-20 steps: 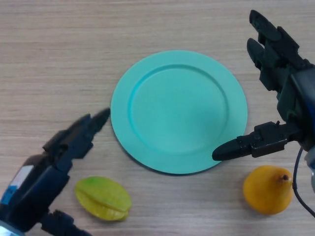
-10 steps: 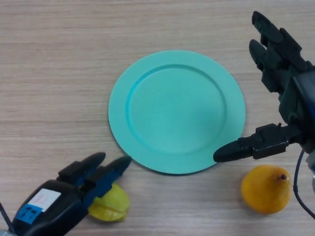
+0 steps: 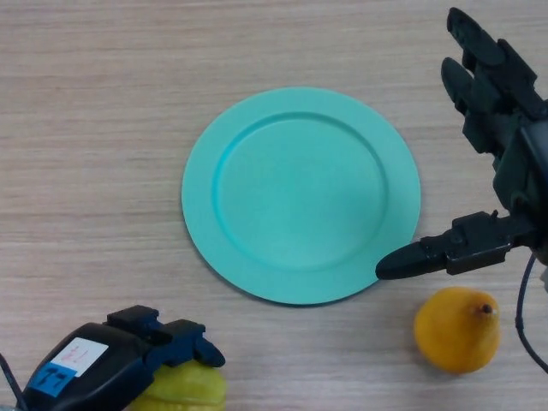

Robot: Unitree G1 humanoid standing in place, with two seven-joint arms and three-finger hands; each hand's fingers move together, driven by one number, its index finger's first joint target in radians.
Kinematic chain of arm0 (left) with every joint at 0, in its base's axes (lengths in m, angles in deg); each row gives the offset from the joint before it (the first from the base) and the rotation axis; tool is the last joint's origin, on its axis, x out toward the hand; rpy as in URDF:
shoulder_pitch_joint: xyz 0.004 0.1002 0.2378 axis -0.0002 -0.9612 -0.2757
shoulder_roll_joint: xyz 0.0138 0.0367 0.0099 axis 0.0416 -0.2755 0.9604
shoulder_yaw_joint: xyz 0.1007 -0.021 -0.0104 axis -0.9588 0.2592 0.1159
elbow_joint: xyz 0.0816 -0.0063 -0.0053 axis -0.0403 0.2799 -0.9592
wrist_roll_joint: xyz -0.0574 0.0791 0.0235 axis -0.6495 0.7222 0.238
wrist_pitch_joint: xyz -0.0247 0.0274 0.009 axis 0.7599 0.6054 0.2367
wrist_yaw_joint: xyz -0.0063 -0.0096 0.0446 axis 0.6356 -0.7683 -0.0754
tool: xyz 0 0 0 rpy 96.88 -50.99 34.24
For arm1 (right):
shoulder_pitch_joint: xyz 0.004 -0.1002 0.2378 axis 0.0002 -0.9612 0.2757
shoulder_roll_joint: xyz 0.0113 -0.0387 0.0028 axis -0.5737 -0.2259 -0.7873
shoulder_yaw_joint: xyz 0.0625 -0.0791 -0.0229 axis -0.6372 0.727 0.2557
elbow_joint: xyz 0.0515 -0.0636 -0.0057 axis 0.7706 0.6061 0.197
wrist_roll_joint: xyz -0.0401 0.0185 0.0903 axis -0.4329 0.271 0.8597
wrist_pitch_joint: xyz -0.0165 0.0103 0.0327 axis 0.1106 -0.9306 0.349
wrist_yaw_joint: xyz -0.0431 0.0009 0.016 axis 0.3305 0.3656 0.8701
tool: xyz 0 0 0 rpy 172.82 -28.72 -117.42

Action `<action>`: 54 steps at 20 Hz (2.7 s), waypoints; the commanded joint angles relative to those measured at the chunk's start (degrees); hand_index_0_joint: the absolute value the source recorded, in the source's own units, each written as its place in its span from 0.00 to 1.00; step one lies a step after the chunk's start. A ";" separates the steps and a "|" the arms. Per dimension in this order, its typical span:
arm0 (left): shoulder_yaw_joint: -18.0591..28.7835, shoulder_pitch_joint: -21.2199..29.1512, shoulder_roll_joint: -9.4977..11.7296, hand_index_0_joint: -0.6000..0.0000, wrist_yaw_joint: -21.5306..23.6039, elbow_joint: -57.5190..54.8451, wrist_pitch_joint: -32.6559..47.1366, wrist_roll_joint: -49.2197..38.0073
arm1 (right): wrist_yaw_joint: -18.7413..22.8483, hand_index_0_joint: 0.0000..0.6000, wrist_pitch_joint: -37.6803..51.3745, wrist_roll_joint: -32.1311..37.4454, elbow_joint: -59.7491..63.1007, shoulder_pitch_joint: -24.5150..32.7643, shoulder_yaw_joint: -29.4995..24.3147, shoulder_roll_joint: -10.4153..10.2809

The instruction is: Pick up the yellow starfruit and place it on the plate

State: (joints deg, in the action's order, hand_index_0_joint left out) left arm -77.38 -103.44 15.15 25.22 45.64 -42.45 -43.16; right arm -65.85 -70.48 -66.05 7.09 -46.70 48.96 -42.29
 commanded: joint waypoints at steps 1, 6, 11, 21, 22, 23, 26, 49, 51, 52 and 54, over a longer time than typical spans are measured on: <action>0.87 -0.96 1.62 0.00 -1.54 -2.98 0.41 -2.99 | 0.36 0.00 7.43 1.00 -2.92 1.60 -2.64 1.08; 3.04 0.26 1.77 0.00 -5.24 -8.33 3.48 -7.24 | 0.86 0.00 8.17 0.58 -2.34 1.96 -2.42 0.84; 4.77 5.69 2.30 0.00 -4.09 -11.03 1.92 -8.53 | 1.08 0.00 8.24 0.58 -2.48 2.18 -2.71 0.87; -8.27 30.91 5.20 0.00 27.38 2.82 -10.09 5.55 | 1.35 0.00 8.06 1.12 -2.97 3.28 -3.35 1.14; -10.10 33.19 4.53 0.00 27.35 5.24 -11.97 5.14 | 1.71 0.00 7.72 2.17 -3.44 2.89 -3.85 1.12; -10.93 34.38 4.05 0.00 28.40 6.88 -12.52 6.01 | 1.83 0.00 7.47 2.45 -3.75 2.63 -3.92 1.19; -13.72 39.16 2.07 0.00 31.72 15.70 -14.37 8.12 | 2.40 0.00 5.81 3.52 -4.93 2.77 -4.88 1.78; -5.55 32.86 2.61 1.00 29.56 -7.81 -27.33 -25.02 | 2.51 0.00 5.14 -0.71 -7.86 2.05 -4.61 1.85; -3.70 32.30 3.09 1.00 28.99 -11.15 -30.09 -35.26 | 2.89 0.00 5.29 0.21 -8.15 1.89 -4.98 1.68; -2.74 31.43 3.40 1.00 26.72 -13.08 -32.57 -44.53 | 3.15 0.00 5.11 0.84 -8.18 1.83 -5.44 1.80; -1.15 29.21 3.67 1.00 24.56 -14.68 -32.82 -52.87 | 3.63 0.00 5.61 1.49 -8.11 1.90 -5.70 2.00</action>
State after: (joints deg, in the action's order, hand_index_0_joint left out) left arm -82.49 -75.83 16.34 50.40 34.63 -80.30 -94.94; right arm -64.28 -70.81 -65.83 2.70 -46.55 45.90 -41.73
